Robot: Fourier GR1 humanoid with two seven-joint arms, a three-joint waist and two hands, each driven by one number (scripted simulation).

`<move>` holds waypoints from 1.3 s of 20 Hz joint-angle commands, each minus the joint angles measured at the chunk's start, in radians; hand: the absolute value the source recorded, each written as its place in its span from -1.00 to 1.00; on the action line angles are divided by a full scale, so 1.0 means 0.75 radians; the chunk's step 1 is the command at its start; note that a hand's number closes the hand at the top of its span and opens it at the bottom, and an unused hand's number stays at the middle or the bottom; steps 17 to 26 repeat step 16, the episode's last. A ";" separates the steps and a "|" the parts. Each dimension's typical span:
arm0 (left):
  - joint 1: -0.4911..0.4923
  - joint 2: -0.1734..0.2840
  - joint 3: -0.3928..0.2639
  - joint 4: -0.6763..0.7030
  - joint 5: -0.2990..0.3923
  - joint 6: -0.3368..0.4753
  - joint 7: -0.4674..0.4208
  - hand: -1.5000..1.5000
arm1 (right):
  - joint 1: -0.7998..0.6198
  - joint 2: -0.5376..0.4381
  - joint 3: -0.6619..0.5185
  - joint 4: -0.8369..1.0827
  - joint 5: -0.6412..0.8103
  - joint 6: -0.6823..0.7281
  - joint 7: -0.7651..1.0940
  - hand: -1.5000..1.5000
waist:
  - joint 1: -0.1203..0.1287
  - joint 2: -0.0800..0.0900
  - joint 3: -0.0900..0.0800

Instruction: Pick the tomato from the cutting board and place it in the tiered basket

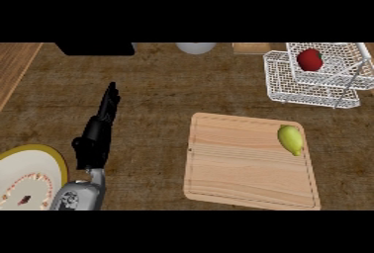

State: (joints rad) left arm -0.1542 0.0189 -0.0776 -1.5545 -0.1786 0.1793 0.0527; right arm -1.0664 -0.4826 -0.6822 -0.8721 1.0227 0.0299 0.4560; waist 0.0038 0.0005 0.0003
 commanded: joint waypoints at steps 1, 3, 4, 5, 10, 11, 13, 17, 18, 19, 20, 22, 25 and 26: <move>0.049 0.043 0.043 -0.005 0.042 -0.040 -0.039 0.00 | 0.003 -0.101 -0.089 -0.059 -0.066 -0.027 0.078 -1.00 | -0.006 -0.004 -0.001; 0.021 -0.023 -0.006 0.059 -0.011 0.029 -0.050 0.00 | 0.099 -0.116 -0.158 -0.127 -0.143 0.005 0.066 -1.00 | -0.034 -0.007 -0.001; 0.016 -0.007 0.024 0.028 0.020 0.005 -0.023 0.00 | 0.125 -0.153 -0.210 -0.142 -0.176 0.008 0.072 -1.00 | -0.036 -0.009 0.000; 0.028 0.004 0.013 -0.003 0.007 0.002 -0.006 0.00 | 0.103 -0.207 -0.245 -0.151 -0.203 0.056 0.118 -1.00 | -0.034 -0.011 0.000; 0.087 0.013 0.015 -0.013 0.008 -0.002 -0.047 0.00 | 0.403 -0.213 -0.443 -0.400 -0.441 0.220 0.026 -1.00 | -0.060 -0.020 -0.001; 0.059 0.006 0.031 -0.011 0.015 0.012 -0.009 0.00 | 0.501 -0.218 -0.492 -0.428 -0.488 0.268 -0.036 -1.00 | -0.070 -0.019 0.000; 0.093 0.004 0.004 -0.045 -0.013 0.020 -0.015 0.00 | 0.623 -0.196 -0.550 -0.554 -0.559 0.356 -0.043 -1.00 | -0.065 -0.020 0.000; 0.098 0.002 0.027 -0.039 0.026 0.005 -0.023 0.00 | 0.771 -0.285 -0.694 -0.602 -0.702 0.542 -0.090 -1.00 | -0.064 -0.017 -0.001; 0.098 0.002 0.027 -0.039 0.026 0.005 -0.023 0.00 | 0.771 -0.285 -0.694 -0.602 -0.702 0.542 -0.090 -1.00 | -0.064 -0.017 -0.001; 0.098 0.002 0.027 -0.039 0.026 0.005 -0.023 0.00 | 0.771 -0.285 -0.694 -0.602 -0.702 0.542 -0.090 -1.00 | -0.064 -0.017 -0.001; 0.098 0.002 0.027 -0.039 0.026 0.005 -0.023 0.00 | 0.771 -0.285 -0.694 -0.602 -0.702 0.542 -0.090 -1.00 | -0.064 -0.017 -0.001; 0.098 0.002 0.027 -0.039 0.026 0.005 -0.023 0.00 | 0.771 -0.285 -0.694 -0.602 -0.702 0.542 -0.090 -1.00 | -0.064 -0.017 -0.001; 0.098 0.002 0.027 -0.039 0.026 0.005 -0.023 0.00 | 0.771 -0.285 -0.694 -0.602 -0.702 0.542 -0.090 -1.00 | -0.064 -0.017 -0.001; 0.098 0.002 0.027 -0.039 0.026 0.005 -0.023 0.00 | 0.771 -0.285 -0.694 -0.602 -0.702 0.542 -0.090 -1.00 | -0.064 -0.017 -0.001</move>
